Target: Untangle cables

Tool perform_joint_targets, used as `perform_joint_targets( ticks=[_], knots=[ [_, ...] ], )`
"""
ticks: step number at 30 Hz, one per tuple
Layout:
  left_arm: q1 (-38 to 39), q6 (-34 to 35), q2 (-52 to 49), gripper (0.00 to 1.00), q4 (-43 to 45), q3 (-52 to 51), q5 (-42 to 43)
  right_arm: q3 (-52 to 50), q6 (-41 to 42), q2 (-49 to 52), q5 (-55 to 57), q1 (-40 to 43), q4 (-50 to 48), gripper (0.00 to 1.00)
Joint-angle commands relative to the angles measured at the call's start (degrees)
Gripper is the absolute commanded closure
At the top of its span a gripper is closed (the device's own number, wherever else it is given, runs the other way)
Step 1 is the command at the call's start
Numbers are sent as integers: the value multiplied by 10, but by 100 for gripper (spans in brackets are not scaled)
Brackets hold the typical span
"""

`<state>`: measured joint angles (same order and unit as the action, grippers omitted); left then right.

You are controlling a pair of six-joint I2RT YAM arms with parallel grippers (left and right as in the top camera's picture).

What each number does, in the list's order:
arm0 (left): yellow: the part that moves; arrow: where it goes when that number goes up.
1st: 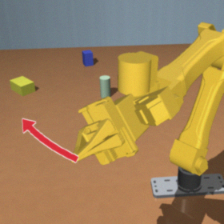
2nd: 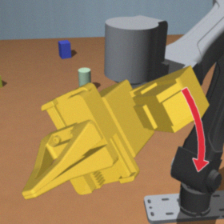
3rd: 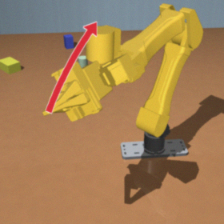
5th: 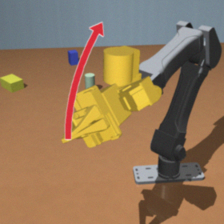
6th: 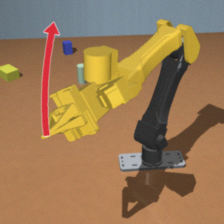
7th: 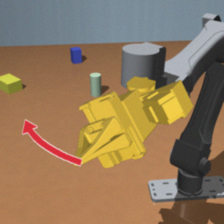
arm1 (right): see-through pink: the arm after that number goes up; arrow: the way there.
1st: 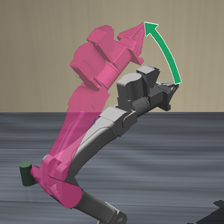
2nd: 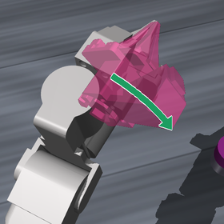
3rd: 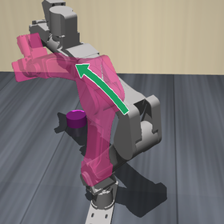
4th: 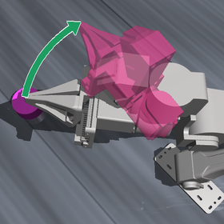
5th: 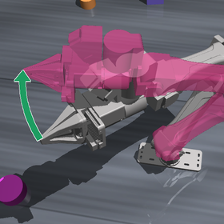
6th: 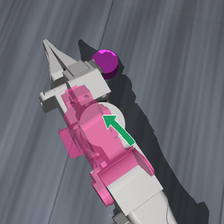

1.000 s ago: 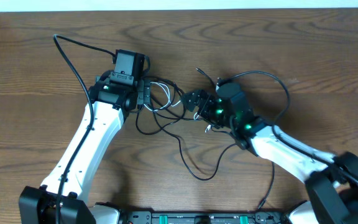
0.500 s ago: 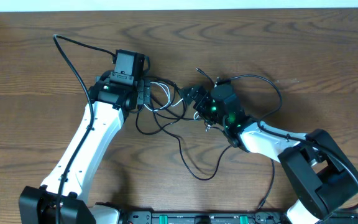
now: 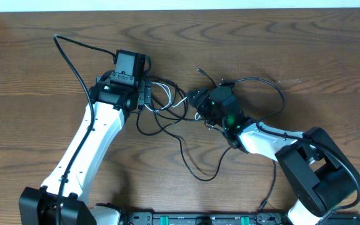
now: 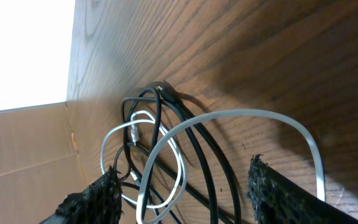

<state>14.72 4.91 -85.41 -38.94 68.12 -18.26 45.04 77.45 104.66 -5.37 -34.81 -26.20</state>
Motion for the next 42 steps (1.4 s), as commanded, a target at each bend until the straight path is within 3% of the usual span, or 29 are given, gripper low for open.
perform_joint_targets(
  ticks=[1, 6, 17, 18, 20, 24, 27, 34, 42],
  knots=[
    [-3, 5, -3, 1, 0, 3, -2, 2, 3, 5, 44, -17, 1, 38],
    [-3, 5, -3, 1, 0, 3, -2, 2, 3, 5, 98, -38, -2, 39],
    [-3, 5, -3, 1, 0, 3, -2, 2, 3, 5, 145, -56, -2, 52],
    [-3, 5, -3, 1, 0, 3, -2, 2, 3, 5, 145, -56, -2, 55],
    [-3, 5, -3, 1, 0, 3, -2, 2, 3, 5, 145, -56, -2, 72],
    [-3, 5, -3, 1, 0, 3, -2, 2, 3, 5, 145, -56, -2, 84],
    [-3, 5, -3, 1, 0, 3, -2, 2, 3, 5, 145, -54, -2, 99],
    [-3, 5, -3, 1, 0, 3, -2, 2, 3, 5, 134, -35, -3, 99],
    [-3, 5, -3, 1, 0, 3, -2, 2, 0, 4, 30, 6, -39, 99]
  ],
)
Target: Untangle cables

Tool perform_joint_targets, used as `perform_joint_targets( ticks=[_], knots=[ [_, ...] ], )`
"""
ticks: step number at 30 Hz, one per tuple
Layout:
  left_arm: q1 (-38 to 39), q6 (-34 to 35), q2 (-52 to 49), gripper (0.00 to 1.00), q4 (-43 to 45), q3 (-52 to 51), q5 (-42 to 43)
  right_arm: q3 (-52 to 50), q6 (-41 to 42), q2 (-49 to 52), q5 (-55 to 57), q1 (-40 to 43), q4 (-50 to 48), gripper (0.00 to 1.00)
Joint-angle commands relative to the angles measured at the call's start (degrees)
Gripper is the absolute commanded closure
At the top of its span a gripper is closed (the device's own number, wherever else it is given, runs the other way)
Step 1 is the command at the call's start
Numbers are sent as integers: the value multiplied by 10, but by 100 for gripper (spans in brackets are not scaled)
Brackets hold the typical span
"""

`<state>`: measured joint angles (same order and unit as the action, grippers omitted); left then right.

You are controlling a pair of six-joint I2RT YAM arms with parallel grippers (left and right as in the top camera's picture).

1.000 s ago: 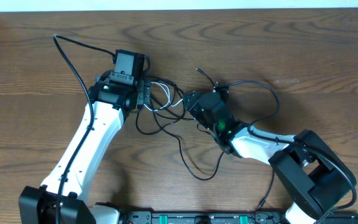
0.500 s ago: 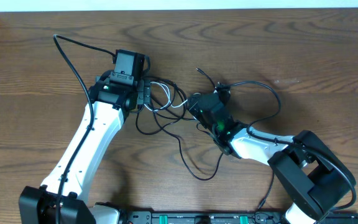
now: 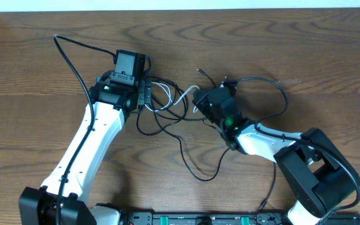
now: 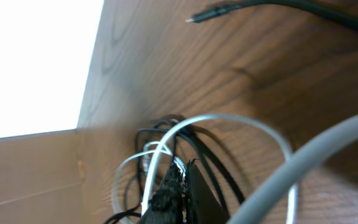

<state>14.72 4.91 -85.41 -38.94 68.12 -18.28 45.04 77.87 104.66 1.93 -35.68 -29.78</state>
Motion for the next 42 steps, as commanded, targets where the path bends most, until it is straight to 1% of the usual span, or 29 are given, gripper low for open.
perform_joint_targets(
  ticks=[1, 7, 10, 15, 23, 27, 31, 34, 41, 42],
  knots=[
    [-3, 5, -3, 1, 0, 3, -2, 2, -9, 2, -63, 26, -5, 99],
    [-3, 5, -3, 1, 0, 3, -2, 2, -84, -26, -136, 85, -1, 99],
    [-3, 5, -3, 1, 0, 3, -2, 2, -116, -57, -156, 115, 21, 99],
    [-3, 5, -3, 1, 0, 3, -2, 2, -163, -119, -144, 155, 66, 99],
    [-3, 5, -3, 1, 0, 3, -2, 2, -213, -232, -62, 233, 165, 99],
    [-3, 6, -3, 1, 0, 3, -2, 2, -238, -287, -48, 296, 219, 99],
    [-3, 5, -3, 1, 0, 3, -2, 2, -256, -338, -49, 379, 271, 99],
    [-3, 5, -3, 1, 0, 3, -2, 2, -268, -372, -49, 457, 309, 99],
    [-3, 6, -3, 1, 0, 3, -2, 2, -309, -414, -82, 624, 373, 99],
    [-3, 5, -3, 1, 0, 3, -2, 2, -309, -414, -88, 634, 376, 99]
  ],
)
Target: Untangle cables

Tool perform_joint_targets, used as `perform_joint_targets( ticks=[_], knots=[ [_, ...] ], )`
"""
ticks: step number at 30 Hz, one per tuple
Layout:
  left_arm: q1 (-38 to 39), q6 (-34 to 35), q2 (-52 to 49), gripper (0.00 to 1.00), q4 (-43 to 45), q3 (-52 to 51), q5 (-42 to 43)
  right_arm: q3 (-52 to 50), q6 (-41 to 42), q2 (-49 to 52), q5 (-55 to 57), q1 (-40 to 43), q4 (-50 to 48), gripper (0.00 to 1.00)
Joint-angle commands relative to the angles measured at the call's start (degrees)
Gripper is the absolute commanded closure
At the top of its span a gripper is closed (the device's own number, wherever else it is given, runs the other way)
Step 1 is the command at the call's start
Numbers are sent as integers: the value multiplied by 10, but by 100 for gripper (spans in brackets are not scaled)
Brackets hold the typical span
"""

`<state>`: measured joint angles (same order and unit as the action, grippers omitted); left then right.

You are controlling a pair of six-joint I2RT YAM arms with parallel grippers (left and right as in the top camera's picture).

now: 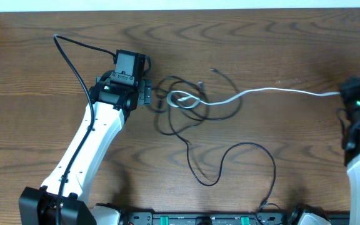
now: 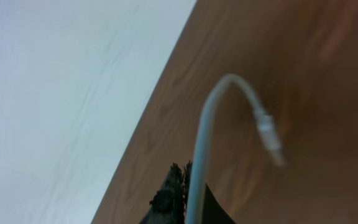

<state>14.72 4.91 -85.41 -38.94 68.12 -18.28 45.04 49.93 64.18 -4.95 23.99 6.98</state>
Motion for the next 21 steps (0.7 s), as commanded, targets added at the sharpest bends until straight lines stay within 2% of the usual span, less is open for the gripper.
perform_joint_targets(
  ticks=[1, 7, 11, 12, 15, 18, 19, 21],
  knots=[
    [-3, 5, -3, 1, 0, 3, -2, 2, -29, -9, -42, 59, 13, 99],
    [-3, 6, -3, 1, 0, 3, -2, 2, -72, -6, -142, 98, 23, 99],
    [-3, 5, -3, 1, 0, 3, -2, 2, -78, -3, -153, 94, 49, 98],
    [-3, 5, -3, 1, 0, 3, -2, 2, -79, -3, -153, 93, 60, 89],
    [-3, 5, -3, 1, 0, 3, -2, 2, -85, 0, -153, 90, 96, 74],
    [-3, 5, -3, 1, 0, 3, -2, 2, -115, 7, -153, 85, 126, 44],
    [-3, 5, -3, 1, 0, 3, -2, 2, -126, 10, -153, 85, 135, 38],
    [-3, 5, -3, 1, 0, 3, -2, 2, -131, 16, -154, 85, 154, 8]
  ],
)
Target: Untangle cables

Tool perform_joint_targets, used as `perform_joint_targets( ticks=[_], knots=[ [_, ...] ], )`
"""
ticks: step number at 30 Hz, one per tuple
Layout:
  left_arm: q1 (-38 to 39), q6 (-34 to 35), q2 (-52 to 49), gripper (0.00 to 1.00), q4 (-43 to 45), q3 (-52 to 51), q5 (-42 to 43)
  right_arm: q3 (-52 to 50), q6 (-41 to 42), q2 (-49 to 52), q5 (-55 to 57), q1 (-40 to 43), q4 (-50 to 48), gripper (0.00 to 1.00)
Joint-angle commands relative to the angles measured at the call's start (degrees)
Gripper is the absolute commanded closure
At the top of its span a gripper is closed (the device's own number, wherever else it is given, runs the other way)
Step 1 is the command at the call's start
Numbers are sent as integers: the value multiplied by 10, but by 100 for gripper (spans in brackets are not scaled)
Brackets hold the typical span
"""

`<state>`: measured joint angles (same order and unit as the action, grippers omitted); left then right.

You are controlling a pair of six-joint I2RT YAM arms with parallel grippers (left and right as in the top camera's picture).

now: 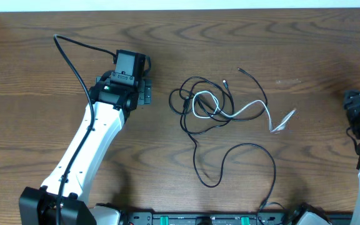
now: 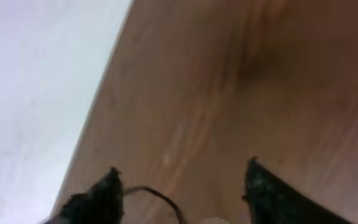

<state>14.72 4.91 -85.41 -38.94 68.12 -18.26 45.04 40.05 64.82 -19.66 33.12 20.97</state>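
A loose tangle of black cables (image 1: 200, 106) lies mid-table, with one long black strand (image 1: 242, 156) looping toward the front. A white cable (image 1: 249, 109) runs out of the tangle to the right and ends in a plug (image 1: 284, 121) flat on the wood. My right gripper (image 1: 357, 100) is at the far right edge, well clear of the plug. In its wrist view the gripper (image 2: 182, 193) is open, with a blurred black strand (image 2: 160, 194) beyond the fingers. My left gripper (image 1: 144, 92) rests left of the tangle, apart from it; its jaw state does not show.
The wooden table (image 1: 305, 50) carries the work. A black lead (image 1: 74, 62) of the left arm runs over the back left. A pale wall edge (image 2: 36, 74) borders the table's far side.
My right gripper was shut on the white cable, stretched taut to the far right. Now it is open and the white cable lies slack. The tangle sits further right, away from the left gripper.
My right gripper was open over the tangle at mid-table, next to the left gripper. Then it was shut on the white cable there. Then it held the cable pulled out to the right edge. Now the cable is released and the tangle lies looser.
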Motion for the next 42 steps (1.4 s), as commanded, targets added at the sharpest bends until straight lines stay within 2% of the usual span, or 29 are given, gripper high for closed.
perform_joint_targets(
  ticks=[1, 2, 8, 12, 19, 24, 36, 38, 42],
  knots=[
    [-3, 5, -3, 1, 0, 3, -2, 2, -37, 13, -7, -7, 21, 4],
    [-3, 5, -3, 1, 0, 3, -2, 2, -43, 16, -12, -9, 27, 1],
    [-3, 5, -3, 1, 0, 3, -2, 2, -87, 24, -94, -37, 42, 1],
    [-3, 6, -3, 1, 0, 3, -2, 2, -103, 24, -120, -85, 42, 1],
    [-3, 5, -3, 1, 0, 3, -2, 2, -108, 24, -113, -208, 43, 1],
    [-3, 5, -3, 1, 0, 3, -2, 2, -116, 27, -56, -278, 46, 1],
    [-3, 6, -3, 1, 0, 3, -1, 2, -103, 27, -45, -332, 51, 1],
    [-3, 6, -3, 1, 0, 3, 30, 2, -103, 27, -44, -332, 54, 1],
    [-2, 6, -4, 1, -21, 3, 224, 2, -103, 27, -44, -332, 54, 1]
  ],
)
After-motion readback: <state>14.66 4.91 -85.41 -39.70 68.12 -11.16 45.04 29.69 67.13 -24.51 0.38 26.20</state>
